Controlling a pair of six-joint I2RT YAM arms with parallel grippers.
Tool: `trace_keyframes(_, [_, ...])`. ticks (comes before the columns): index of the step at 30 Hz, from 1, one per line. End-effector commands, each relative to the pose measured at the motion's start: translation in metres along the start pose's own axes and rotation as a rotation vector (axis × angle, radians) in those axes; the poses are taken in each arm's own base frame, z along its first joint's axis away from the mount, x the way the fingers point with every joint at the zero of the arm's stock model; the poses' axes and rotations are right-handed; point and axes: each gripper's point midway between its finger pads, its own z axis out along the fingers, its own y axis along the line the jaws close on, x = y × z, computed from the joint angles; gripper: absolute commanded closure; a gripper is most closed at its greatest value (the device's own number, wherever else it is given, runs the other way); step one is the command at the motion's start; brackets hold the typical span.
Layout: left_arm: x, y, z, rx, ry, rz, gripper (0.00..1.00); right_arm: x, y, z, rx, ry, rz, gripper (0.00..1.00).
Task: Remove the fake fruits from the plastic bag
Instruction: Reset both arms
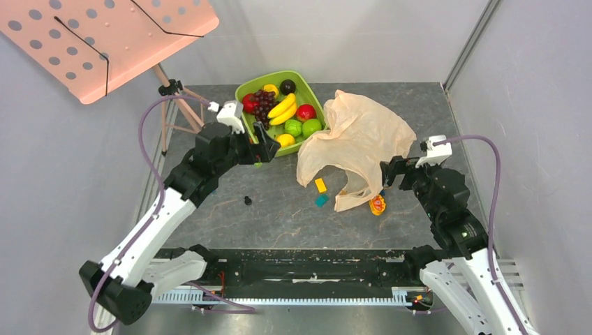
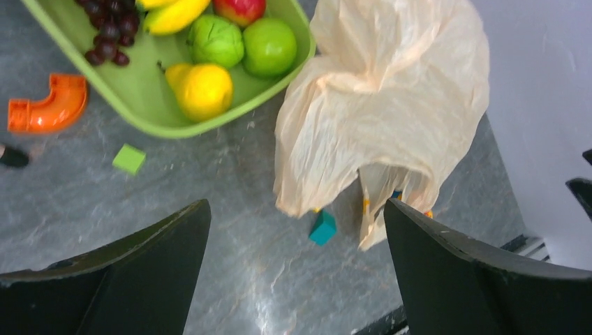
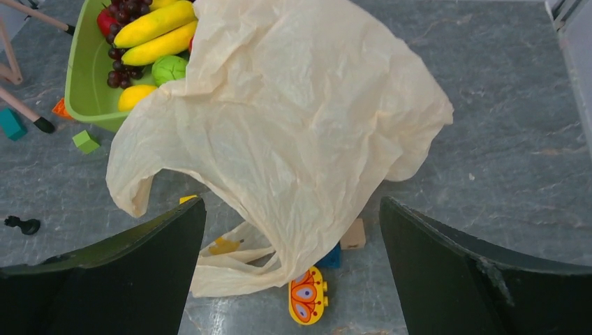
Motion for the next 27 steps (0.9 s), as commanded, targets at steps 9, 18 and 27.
trace_keyframes(9, [0.059,0.044,-0.054,-0.106,0.039,0.025,0.00,0.055,0.000,-0.001,-0.011,0.028,0.121,0.02])
trace_keyframes(18, [0.073,0.067,-0.058,-0.180,0.019,0.024,0.00,0.061,0.009,-0.005,-0.055,0.050,0.154,0.02])
trace_keyframes(27, [0.060,0.083,-0.058,-0.283,-0.004,0.084,0.00,0.068,0.015,-0.006,-0.081,0.068,0.180,0.02])
